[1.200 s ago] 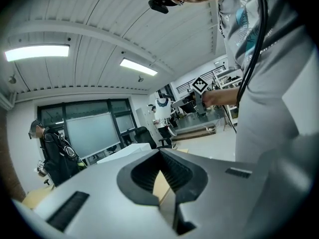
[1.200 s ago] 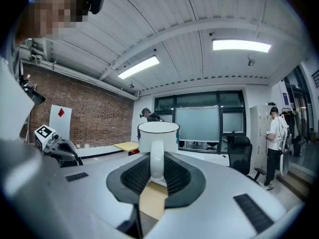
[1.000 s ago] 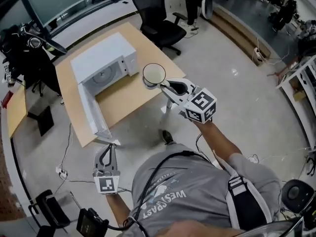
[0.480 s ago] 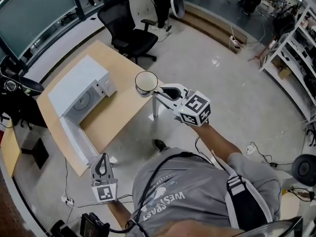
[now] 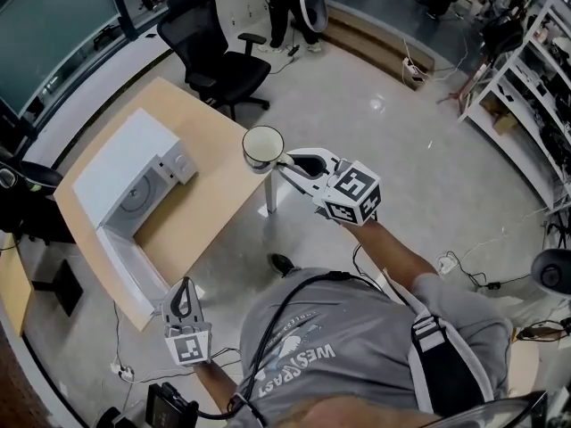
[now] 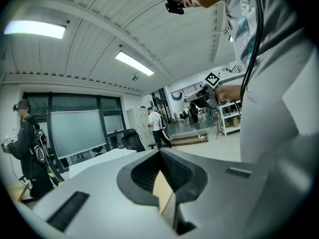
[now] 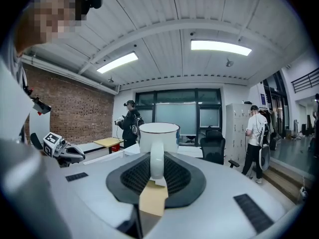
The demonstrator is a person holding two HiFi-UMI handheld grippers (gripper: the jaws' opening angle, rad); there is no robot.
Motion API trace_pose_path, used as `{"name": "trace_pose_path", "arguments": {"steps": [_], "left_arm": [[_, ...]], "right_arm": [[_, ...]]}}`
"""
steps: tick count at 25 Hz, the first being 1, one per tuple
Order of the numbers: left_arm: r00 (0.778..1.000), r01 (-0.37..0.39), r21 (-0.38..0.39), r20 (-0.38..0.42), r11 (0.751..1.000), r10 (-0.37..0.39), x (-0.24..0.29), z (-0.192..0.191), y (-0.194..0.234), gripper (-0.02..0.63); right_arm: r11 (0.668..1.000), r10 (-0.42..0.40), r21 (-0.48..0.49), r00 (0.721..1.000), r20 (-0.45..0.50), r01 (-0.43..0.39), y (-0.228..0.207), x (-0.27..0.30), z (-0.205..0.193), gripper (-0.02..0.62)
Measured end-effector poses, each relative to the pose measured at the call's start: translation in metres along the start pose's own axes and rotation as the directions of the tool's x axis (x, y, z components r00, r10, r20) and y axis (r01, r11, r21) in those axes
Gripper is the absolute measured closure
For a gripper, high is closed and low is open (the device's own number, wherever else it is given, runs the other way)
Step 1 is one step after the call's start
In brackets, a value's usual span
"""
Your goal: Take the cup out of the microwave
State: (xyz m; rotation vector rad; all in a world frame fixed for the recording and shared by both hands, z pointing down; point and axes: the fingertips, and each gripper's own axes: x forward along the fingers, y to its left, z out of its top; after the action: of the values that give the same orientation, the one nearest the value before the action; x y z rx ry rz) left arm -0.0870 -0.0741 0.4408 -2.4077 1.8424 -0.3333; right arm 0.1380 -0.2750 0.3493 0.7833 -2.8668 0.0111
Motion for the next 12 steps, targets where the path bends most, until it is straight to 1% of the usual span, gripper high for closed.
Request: {"name": "trace_pose_path", "arguments": {"steps": [8,12], "left_arm": [[1.0,0.004,-0.011,-0.005,1.0,-0.005,0.02,0.0,-0.002,0.563],[1.0,0.015,0.023,-0.022,1.0,-0.014,0.021,0.001,-0.006,0.563]], "right_arm": [[1.0,0.001,0.015,1.0,-0.016,-0.001,-0.018,0.006,-0.005,0.528],[1.0,0.012,0.028,1.0,-0.025,-0.011,-0.022,0.006,-0.004,0.528]]}}
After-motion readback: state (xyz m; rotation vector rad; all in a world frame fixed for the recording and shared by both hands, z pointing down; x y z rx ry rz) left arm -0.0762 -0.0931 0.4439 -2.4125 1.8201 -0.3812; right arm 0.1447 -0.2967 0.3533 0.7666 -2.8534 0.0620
